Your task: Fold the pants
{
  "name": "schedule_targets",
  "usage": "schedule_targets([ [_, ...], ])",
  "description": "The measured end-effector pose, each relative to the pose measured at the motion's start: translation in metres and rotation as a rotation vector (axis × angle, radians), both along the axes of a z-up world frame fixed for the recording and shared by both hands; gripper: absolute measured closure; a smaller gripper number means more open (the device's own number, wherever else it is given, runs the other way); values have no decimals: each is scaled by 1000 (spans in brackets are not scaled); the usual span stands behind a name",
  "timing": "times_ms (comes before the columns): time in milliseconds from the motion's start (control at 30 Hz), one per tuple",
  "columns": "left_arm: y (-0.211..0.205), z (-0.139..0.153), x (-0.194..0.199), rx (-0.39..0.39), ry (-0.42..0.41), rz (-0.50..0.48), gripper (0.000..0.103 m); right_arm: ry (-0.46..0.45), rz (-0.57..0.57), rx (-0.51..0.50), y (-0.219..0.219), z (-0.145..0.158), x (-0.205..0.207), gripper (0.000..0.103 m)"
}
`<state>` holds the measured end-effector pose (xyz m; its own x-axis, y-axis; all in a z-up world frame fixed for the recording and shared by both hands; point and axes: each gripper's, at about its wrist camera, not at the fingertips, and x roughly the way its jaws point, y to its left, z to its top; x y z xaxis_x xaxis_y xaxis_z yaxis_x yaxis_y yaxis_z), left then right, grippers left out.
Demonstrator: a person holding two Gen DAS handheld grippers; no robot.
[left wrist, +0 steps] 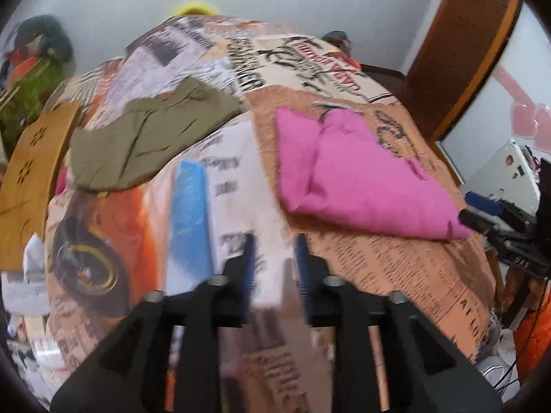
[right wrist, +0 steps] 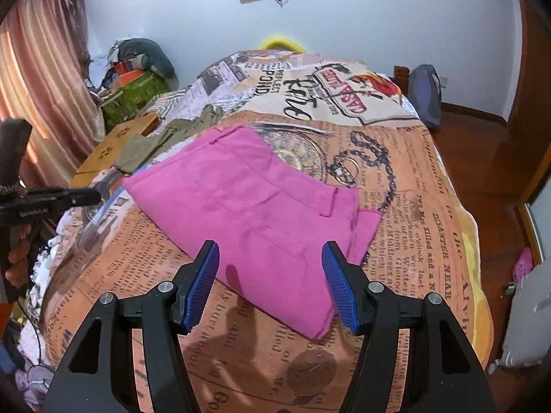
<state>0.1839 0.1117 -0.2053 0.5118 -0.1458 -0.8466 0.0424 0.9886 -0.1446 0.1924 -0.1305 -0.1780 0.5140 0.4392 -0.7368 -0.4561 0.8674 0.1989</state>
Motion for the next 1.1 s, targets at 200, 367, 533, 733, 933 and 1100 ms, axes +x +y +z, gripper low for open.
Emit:
schedule_targets([
  [200, -15, -10, 37, -82, 26, -22, 40, 33, -48, -9, -21, -10, 7, 45],
  [367, -12, -43, 66, -168, 120, 26, 28, 47, -55, -12, -28, -16, 9, 45],
  [533, -17, -49, 74, -242, 119, -2, 69, 50, -60, -5, -28, -19, 11, 45],
  [733, -23, -33, 67, -217, 56, -11, 96, 41, -60, 3, -28, -16, 10, 45],
  [933, -23, -14, 37, -143, 6, -8, 97, 23, -51, 2, -27, -9, 7, 45],
  [1100, -6, -6, 6, -115, -5, 35, 97, -3, -32, 6, -21, 1, 4, 45],
])
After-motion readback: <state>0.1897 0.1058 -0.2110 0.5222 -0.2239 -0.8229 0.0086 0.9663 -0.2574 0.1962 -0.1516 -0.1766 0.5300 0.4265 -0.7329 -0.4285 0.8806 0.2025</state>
